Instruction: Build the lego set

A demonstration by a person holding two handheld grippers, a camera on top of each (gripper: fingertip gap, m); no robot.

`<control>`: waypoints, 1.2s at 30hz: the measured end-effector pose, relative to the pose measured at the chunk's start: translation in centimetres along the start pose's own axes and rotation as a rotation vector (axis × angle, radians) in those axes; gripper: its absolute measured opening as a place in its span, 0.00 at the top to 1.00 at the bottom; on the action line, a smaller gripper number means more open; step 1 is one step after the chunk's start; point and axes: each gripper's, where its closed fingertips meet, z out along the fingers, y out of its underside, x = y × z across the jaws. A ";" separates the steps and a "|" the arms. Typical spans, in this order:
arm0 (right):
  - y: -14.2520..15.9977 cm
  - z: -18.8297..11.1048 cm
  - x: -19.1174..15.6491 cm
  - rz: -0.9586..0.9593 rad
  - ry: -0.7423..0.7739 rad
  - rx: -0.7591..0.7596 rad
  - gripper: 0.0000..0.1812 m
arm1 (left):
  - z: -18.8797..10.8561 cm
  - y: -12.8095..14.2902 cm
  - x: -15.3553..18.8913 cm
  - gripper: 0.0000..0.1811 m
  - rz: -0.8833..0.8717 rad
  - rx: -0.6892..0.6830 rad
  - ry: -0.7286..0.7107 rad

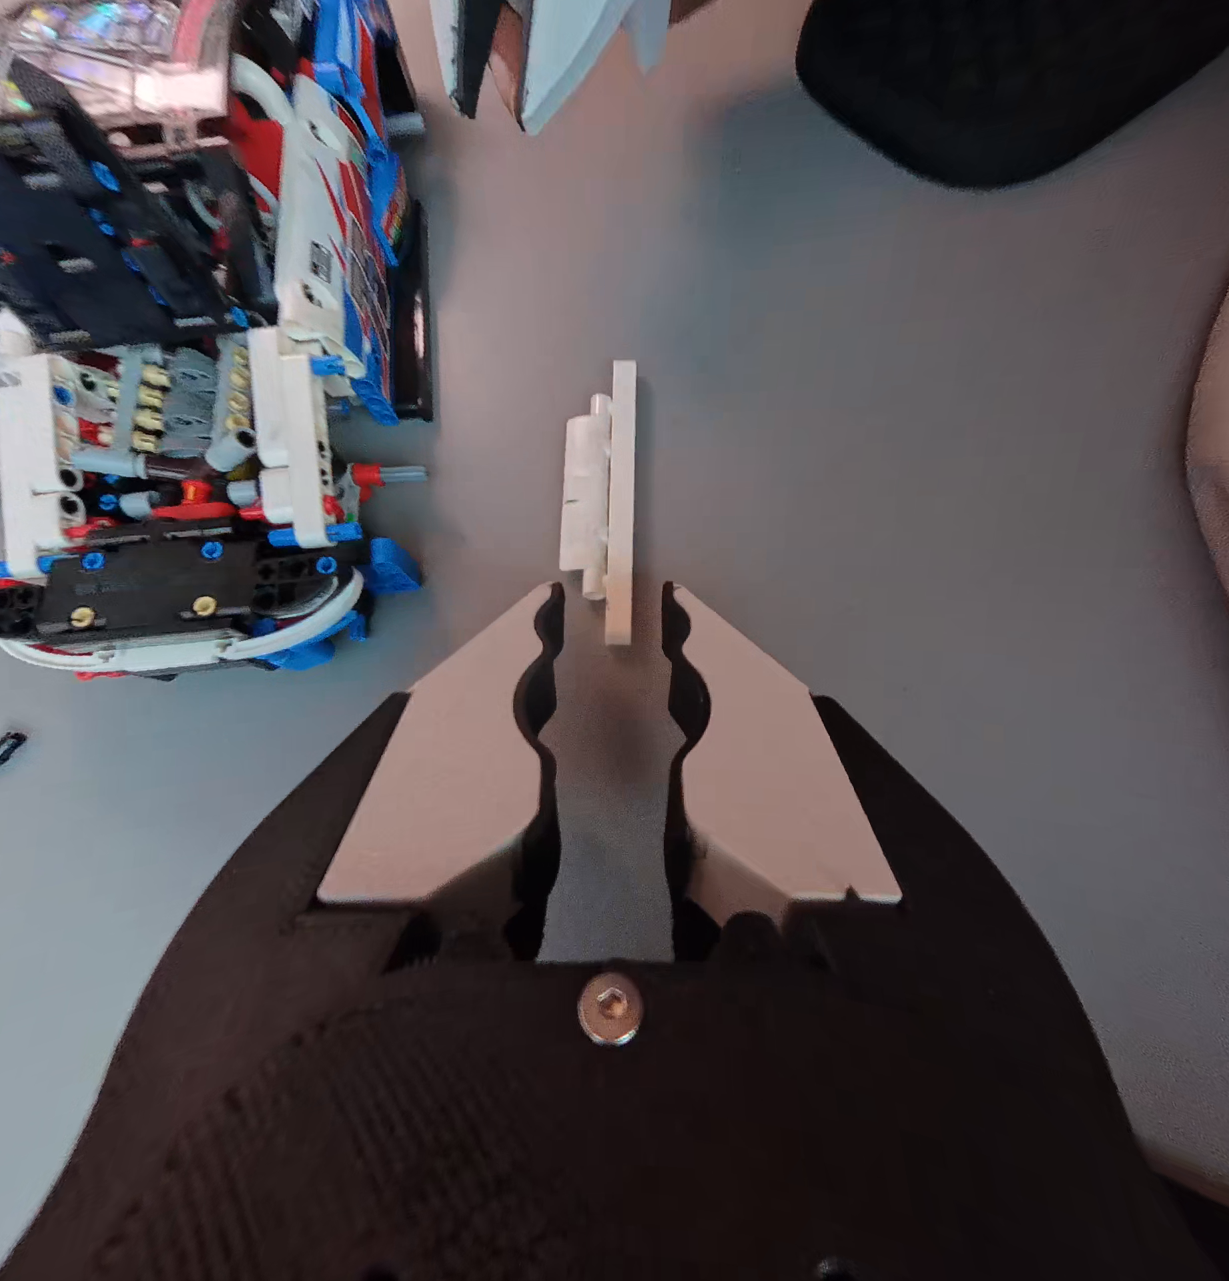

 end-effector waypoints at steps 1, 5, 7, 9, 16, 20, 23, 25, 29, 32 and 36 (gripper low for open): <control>-0.5 -0.3 0.7 0.005 0.033 0.031 0.94 | -0.5 -0.7 -0.5 0.85 -0.023 0.054 -0.008; -2.6 -2.2 4.0 0.039 0.195 0.172 0.93 | -2.8 -3.1 -4.4 0.84 -0.111 0.276 -0.164; -3.9 -4.1 7.2 0.063 0.337 0.259 0.92 | -4.3 -4.3 -6.1 0.84 -0.170 0.392 -0.244; -4.9 -6.3 11.7 0.100 0.499 0.295 0.87 | -5.6 -4.7 -8.0 0.85 -0.231 0.468 -0.331; -6.7 -7.3 26.3 0.090 0.808 0.207 0.59 | -6.7 -3.1 -11.0 0.89 -0.384 0.485 -0.475; -10.9 -3.7 28.3 0.054 0.805 0.220 0.69 | -7.6 -3.8 -11.1 0.88 -0.325 0.477 -0.544; -14.2 -0.1 28.1 -0.146 0.825 0.161 0.79 | -8.0 -4.3 -11.1 0.90 -0.277 0.482 -0.582; -14.2 2.6 28.5 -0.177 0.790 0.059 0.84 | -7.7 -4.4 -11.0 0.90 -0.286 0.483 -0.569; -13.6 2.6 29.6 -0.175 0.809 0.017 0.98 | -8.2 -4.9 -11.4 0.90 -0.227 0.459 -0.613; -12.6 0.4 29.3 -0.073 0.841 0.109 1.00 | -10.2 -6.6 -13.3 0.90 -0.182 0.457 -0.681; -9.7 -0.8 28.8 0.065 0.794 0.162 1.00 | -12.0 -10.7 -18.6 0.89 -0.124 0.433 -0.731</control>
